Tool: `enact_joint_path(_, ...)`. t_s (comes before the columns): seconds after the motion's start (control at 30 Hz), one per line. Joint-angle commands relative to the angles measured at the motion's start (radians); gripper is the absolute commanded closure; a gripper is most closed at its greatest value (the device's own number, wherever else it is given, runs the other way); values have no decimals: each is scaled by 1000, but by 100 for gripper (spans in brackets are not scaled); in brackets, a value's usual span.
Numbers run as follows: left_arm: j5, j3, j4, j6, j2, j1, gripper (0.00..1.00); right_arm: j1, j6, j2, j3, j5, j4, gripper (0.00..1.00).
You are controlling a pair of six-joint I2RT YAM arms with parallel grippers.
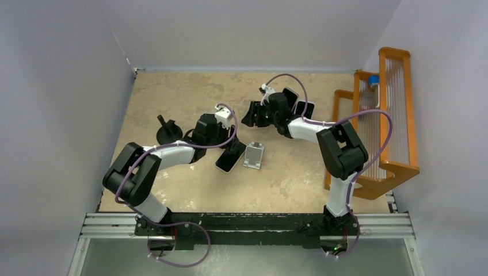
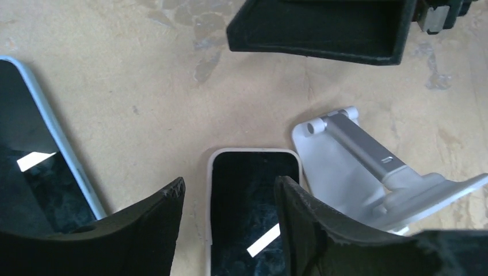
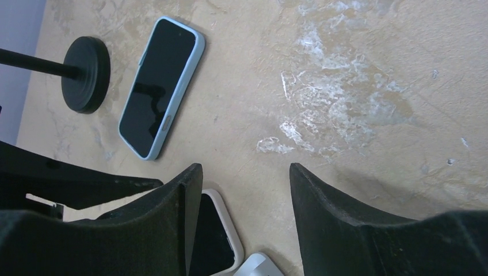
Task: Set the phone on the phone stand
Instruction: Move the phone to the center of the board.
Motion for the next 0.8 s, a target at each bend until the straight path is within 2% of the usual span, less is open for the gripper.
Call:
enact_joint_path(0.0, 58, 25, -88, 8, -41, -11, 41, 4, -29, -48, 48, -37, -58, 40)
enact_joint_path(0.03, 35, 16, -115, 6, -57, -12, 40, 4, -36, -51, 48, -40, -66, 40)
enact_joint_path(0.13, -33, -33, -191, -3, -124, -14, 25, 3, -57, -59, 50, -47, -81, 40)
enact_joint_path(0.2, -32, -59, -231, -27, -158, -16, 18, 4, -64, -65, 43, -58, -85, 39)
enact_joint_path(0.27, -8, -73, -269, -60, -189, -15, 15, 3, -68, -70, 38, -67, -87, 39)
enact_joint_path(0.47, 49, -140, -248, -102, -261, -19, 11, 3, -88, -83, 30, -76, -101, 39)
enact_joint_path(0.77, -46, -103, -243, -94, -85, -128, 8, 3, -98, -117, 12, -76, -112, 38)
